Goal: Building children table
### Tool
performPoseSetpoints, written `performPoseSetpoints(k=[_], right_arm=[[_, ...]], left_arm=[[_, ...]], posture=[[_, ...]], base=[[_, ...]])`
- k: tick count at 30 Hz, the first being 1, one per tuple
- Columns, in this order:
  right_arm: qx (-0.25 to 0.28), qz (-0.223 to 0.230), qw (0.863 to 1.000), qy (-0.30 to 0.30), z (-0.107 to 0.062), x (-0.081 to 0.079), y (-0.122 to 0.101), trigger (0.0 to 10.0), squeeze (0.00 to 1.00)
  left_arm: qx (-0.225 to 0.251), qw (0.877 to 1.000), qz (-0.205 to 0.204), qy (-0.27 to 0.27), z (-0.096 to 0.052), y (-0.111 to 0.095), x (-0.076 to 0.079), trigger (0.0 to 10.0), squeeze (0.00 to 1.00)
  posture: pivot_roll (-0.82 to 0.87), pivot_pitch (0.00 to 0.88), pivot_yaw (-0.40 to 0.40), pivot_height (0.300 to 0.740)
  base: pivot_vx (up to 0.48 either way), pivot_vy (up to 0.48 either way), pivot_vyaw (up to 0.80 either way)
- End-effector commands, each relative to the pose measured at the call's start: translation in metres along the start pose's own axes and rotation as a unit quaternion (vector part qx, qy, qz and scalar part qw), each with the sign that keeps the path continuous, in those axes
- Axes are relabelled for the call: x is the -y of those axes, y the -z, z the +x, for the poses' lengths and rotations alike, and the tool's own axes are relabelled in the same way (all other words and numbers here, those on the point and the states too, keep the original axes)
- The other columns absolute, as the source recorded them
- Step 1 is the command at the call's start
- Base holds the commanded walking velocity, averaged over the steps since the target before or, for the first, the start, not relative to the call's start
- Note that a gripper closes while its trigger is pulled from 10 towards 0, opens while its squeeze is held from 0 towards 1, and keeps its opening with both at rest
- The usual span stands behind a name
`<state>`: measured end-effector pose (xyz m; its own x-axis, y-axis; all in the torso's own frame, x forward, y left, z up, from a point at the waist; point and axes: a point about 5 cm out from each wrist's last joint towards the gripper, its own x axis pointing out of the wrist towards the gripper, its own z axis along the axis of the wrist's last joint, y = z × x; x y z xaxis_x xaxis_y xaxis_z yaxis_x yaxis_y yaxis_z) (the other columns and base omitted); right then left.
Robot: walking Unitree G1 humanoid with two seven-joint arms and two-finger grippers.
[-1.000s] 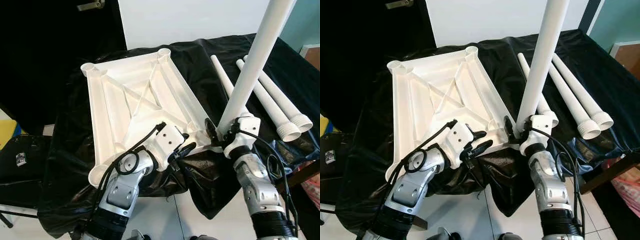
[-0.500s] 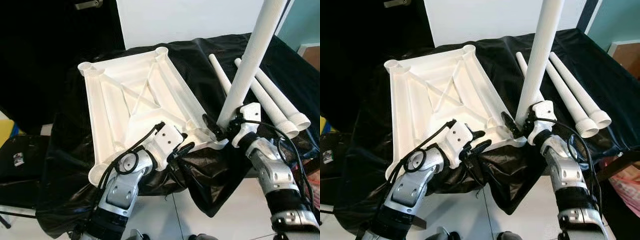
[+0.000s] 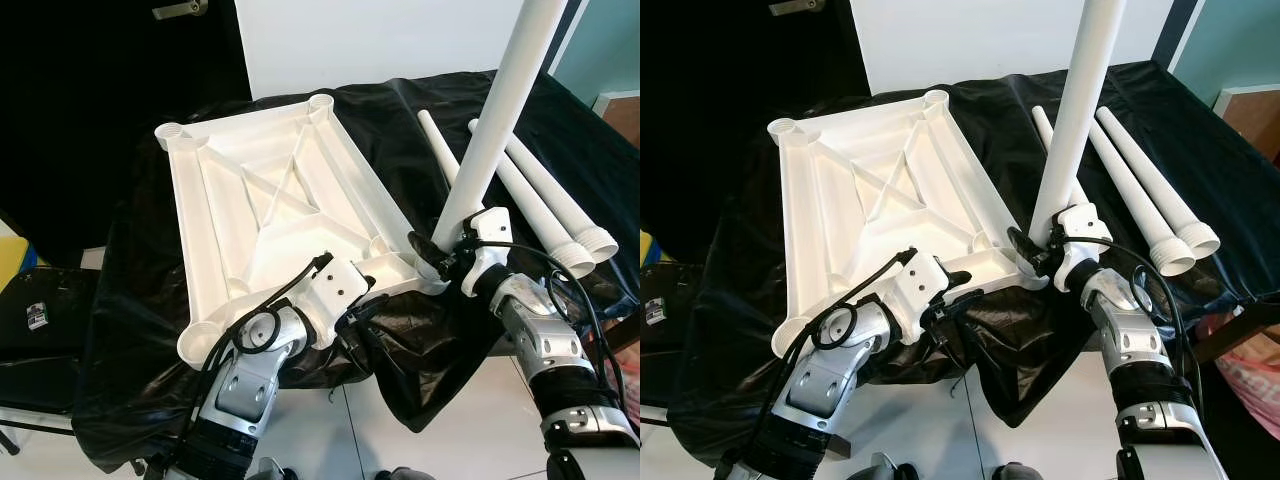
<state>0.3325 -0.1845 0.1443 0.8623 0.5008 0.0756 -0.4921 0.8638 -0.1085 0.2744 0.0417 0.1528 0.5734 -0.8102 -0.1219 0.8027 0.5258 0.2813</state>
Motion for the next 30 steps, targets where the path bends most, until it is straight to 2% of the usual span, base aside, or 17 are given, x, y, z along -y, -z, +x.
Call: performPoseSetpoints(k=[1,2,3,5,8,9,10,12,14,15,16,17,20,22,23,26,30], right_arm=[[-0.025,0.024,0.999,-0.001,-0.003,-0.010,0.016,10.0,0.00],[-0.025,0.024,0.999,-0.001,-0.003,-0.010,0.016,10.0,0.00],[-0.029,0.031,0.999,0.024,-0.003,-0.013,0.019,10.0,0.00],[-0.029,0.031,0.999,0.024,-0.003,-0.013,0.019,10.0,0.00],[-0.046,0.028,0.995,0.087,-0.002,-0.019,0.026,10.0,0.00],[-0.046,0.028,0.995,0.087,-0.002,-0.019,0.026,10.0,0.00],[-0.048,0.037,0.990,0.124,-0.001,-0.024,0.029,10.0,0.00],[-0.048,0.037,0.990,0.124,-0.001,-0.024,0.029,10.0,0.00],[-0.048,0.064,0.978,0.192,0.001,-0.034,0.032,10.0,0.00],[-0.048,0.064,0.978,0.192,0.001,-0.034,0.032,10.0,0.00],[-0.050,0.082,0.969,0.228,0.000,-0.039,0.034,10.0,0.00],[-0.050,0.082,0.969,0.228,0.000,-0.039,0.034,10.0,0.00],[-0.045,0.109,0.939,0.323,-0.004,-0.047,0.038,10.0,0.00],[-0.042,0.114,0.933,0.338,-0.004,-0.050,0.038,10.0,0.00],[-0.042,0.125,0.933,0.335,-0.002,-0.056,0.037,10.0,0.00],[-0.034,0.132,0.940,0.313,0.004,-0.065,0.034,10.0,0.00],[-0.026,0.127,0.943,0.306,0.006,-0.067,0.029,10.0,0.00]], left_arm=[[-0.003,0.998,0.000,-0.063,0.001,0.001,-0.006,10.0,0.00],[-0.003,0.998,0.000,-0.063,0.001,0.001,-0.006,10.0,0.00],[-0.002,0.998,-0.001,-0.063,0.002,0.001,-0.007,10.0,0.00],[-0.002,0.998,-0.001,-0.063,0.002,0.001,-0.007,10.0,0.00],[-0.005,0.998,-0.014,-0.063,0.002,0.002,-0.010,10.0,0.00],[-0.005,0.998,-0.014,-0.063,0.002,0.002,-0.010,10.0,0.00],[-0.003,0.997,-0.024,-0.068,0.002,0.002,-0.012,10.0,0.00],[-0.003,0.997,-0.024,-0.068,0.002,0.002,-0.012,10.0,0.00],[0.004,0.996,-0.042,-0.076,0.003,0.000,-0.015,10.0,0.00],[0.004,0.996,-0.042,-0.076,0.003,0.000,-0.015,10.0,0.00],[0.007,0.996,-0.045,-0.078,0.004,0.000,-0.015,10.0,0.00],[0.007,0.996,-0.045,-0.078,0.004,0.000,-0.015,10.0,0.00],[0.004,0.995,-0.051,-0.081,0.003,0.001,-0.016,10.0,0.00],[0.005,0.995,-0.051,-0.082,0.003,0.001,-0.016,10.0,0.00],[0.008,0.995,-0.050,-0.082,0.003,0.001,-0.018,10.0,0.00],[0.011,0.995,-0.054,-0.086,0.002,0.002,-0.020,10.0,0.00],[0.008,0.994,-0.059,-0.091,0.000,0.003,-0.021,10.0,0.00]], posture=[[-0.04,0.046,0.001,0.740],[-0.04,0.046,0.001,0.740],[-0.05,0.053,0.012,0.740],[-0.05,0.053,0.012,0.740],[-0.07,0.062,0.023,0.740],[-0.07,0.062,0.023,0.740],[-0.08,0.071,0.033,0.740],[-0.08,0.071,0.033,0.740],[-0.08,0.078,0.040,0.740],[-0.08,0.078,0.040,0.740],[-0.08,0.079,0.041,0.740],[-0.08,0.079,0.041,0.740],[-0.09,0.070,0.041,0.740],[-0.09,0.068,0.038,0.740],[-0.09,0.062,0.037,0.740],[-0.09,0.061,0.034,0.740],[-0.06,0.050,0.025,0.740]], base=[[0.000,0.000,0.00],[0.000,0.000,0.00],[0.000,0.000,0.00],[0.000,0.000,0.00],[0.000,0.000,0.00],[0.000,0.000,0.00],[0.000,0.000,0.00],[0.000,0.000,0.00],[0.000,0.000,0.00],[0.000,0.000,0.00],[0.000,0.000,0.00],[0.000,0.000,0.00],[0.000,0.000,0.00],[0.000,0.000,0.00],[0.000,0.000,0.00],[0.000,0.000,0.00],[0.000,0.000,0.00]])
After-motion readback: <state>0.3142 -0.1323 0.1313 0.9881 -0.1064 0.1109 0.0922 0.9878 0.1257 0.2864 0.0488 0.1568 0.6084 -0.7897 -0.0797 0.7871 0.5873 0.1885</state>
